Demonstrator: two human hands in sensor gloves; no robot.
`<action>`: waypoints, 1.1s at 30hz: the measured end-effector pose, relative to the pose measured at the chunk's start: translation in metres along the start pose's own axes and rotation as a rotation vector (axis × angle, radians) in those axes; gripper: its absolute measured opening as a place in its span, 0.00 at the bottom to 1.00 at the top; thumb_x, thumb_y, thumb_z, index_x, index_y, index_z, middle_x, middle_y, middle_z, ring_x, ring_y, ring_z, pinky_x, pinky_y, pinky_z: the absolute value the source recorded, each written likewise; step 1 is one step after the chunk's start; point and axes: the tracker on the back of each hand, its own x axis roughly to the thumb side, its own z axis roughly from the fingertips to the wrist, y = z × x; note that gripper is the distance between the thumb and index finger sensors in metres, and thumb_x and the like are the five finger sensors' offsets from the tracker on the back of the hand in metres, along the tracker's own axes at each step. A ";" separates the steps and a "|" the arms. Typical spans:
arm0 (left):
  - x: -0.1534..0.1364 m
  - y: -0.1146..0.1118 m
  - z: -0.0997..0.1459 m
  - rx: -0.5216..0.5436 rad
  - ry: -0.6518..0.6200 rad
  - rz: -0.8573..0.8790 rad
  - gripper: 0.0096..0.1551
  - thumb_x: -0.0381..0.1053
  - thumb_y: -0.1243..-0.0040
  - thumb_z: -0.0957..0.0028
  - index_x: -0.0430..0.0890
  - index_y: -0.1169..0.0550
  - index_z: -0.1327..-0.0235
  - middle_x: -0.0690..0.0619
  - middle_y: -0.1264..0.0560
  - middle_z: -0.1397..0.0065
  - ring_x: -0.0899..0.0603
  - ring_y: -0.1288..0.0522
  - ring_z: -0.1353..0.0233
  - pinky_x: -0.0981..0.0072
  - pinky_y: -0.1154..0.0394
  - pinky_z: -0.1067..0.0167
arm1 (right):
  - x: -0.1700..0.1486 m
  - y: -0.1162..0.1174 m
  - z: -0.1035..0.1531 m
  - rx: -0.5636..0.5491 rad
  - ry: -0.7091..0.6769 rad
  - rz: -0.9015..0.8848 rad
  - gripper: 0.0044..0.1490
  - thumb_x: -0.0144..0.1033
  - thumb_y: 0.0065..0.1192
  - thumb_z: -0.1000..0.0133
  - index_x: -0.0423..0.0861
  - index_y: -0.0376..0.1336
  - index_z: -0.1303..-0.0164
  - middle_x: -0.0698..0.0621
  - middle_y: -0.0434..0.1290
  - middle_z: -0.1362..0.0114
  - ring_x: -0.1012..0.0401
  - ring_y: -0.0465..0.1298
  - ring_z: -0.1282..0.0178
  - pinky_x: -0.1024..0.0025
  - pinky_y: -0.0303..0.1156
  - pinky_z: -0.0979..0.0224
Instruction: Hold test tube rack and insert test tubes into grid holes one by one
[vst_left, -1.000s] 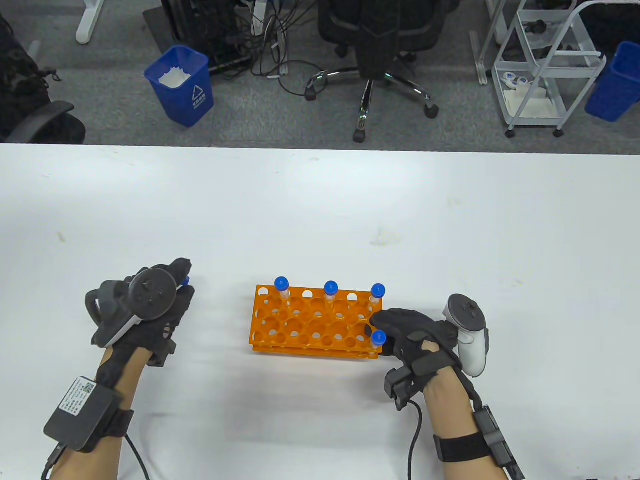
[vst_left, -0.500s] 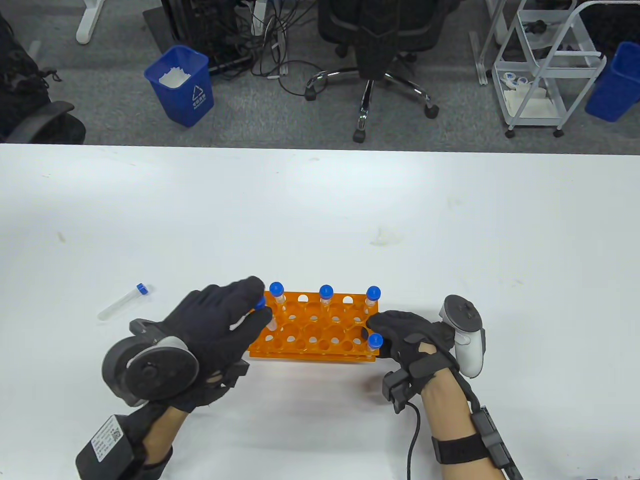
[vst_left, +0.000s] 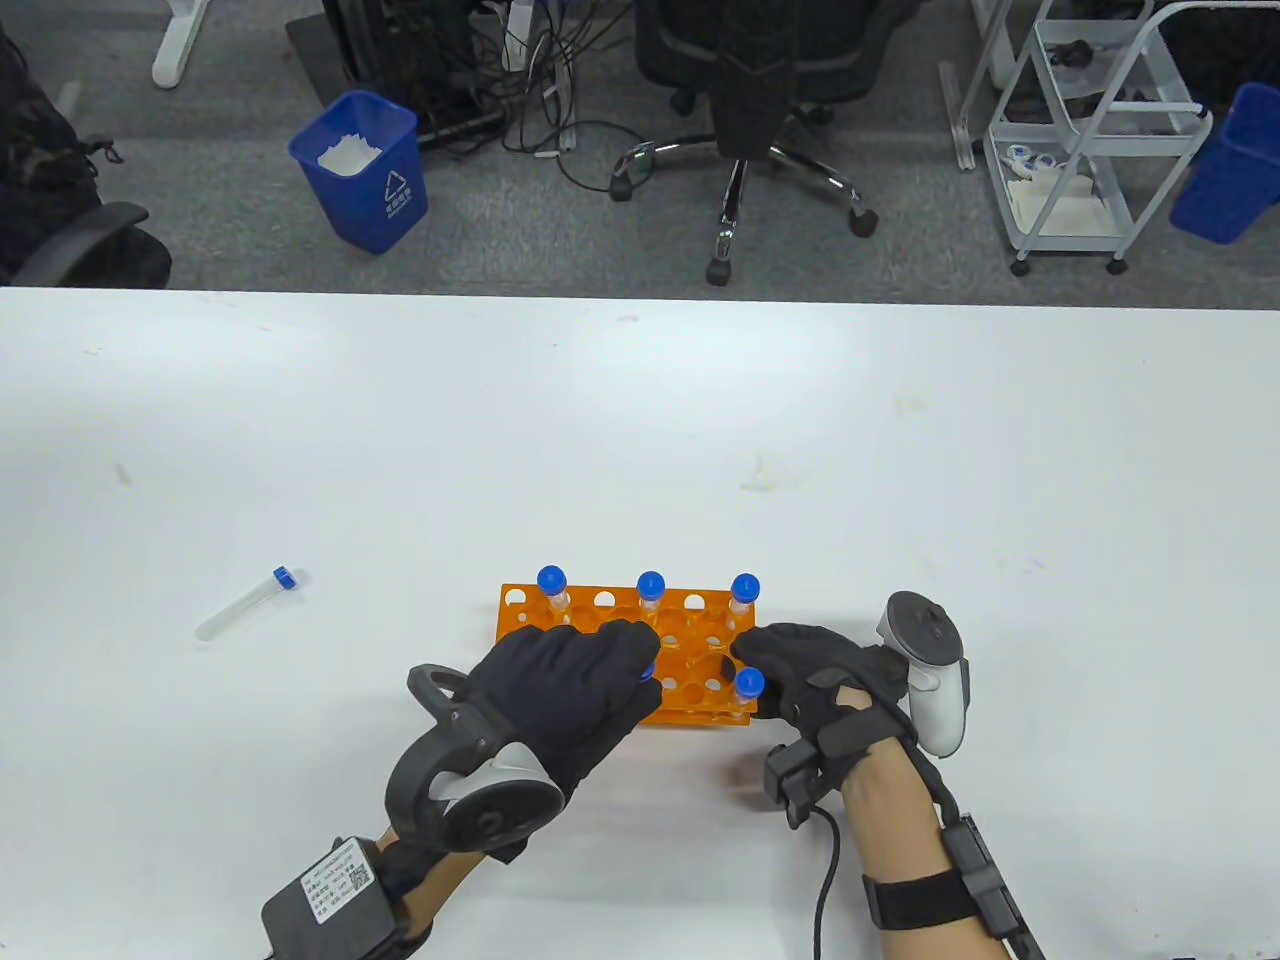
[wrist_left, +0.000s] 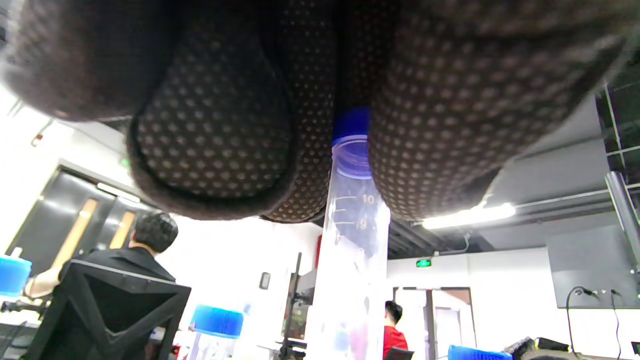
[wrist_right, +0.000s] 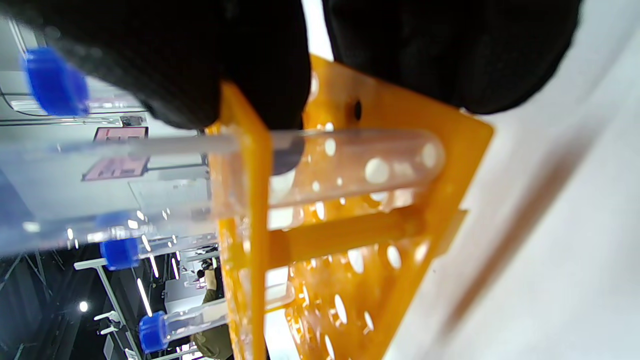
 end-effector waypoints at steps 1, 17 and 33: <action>0.001 -0.002 0.000 0.000 -0.004 -0.004 0.28 0.57 0.14 0.72 0.49 0.10 0.58 0.44 0.08 0.56 0.45 0.08 0.70 0.59 0.13 0.70 | 0.000 0.000 0.000 0.000 0.000 0.000 0.23 0.46 0.68 0.52 0.41 0.78 0.61 0.26 0.70 0.32 0.30 0.71 0.35 0.26 0.68 0.38; 0.010 -0.026 0.005 -0.133 -0.079 -0.141 0.28 0.58 0.13 0.73 0.49 0.09 0.60 0.42 0.07 0.59 0.45 0.08 0.72 0.59 0.13 0.72 | 0.001 0.002 0.000 0.021 -0.006 -0.022 0.23 0.46 0.68 0.52 0.41 0.78 0.61 0.26 0.70 0.31 0.30 0.71 0.35 0.26 0.68 0.38; 0.011 -0.024 0.006 -0.288 -0.076 -0.208 0.41 0.60 0.16 0.71 0.44 0.15 0.44 0.48 0.12 0.46 0.42 0.10 0.61 0.55 0.15 0.63 | 0.000 0.002 -0.001 0.032 0.005 -0.011 0.23 0.46 0.68 0.51 0.40 0.78 0.61 0.25 0.70 0.31 0.30 0.71 0.35 0.26 0.68 0.37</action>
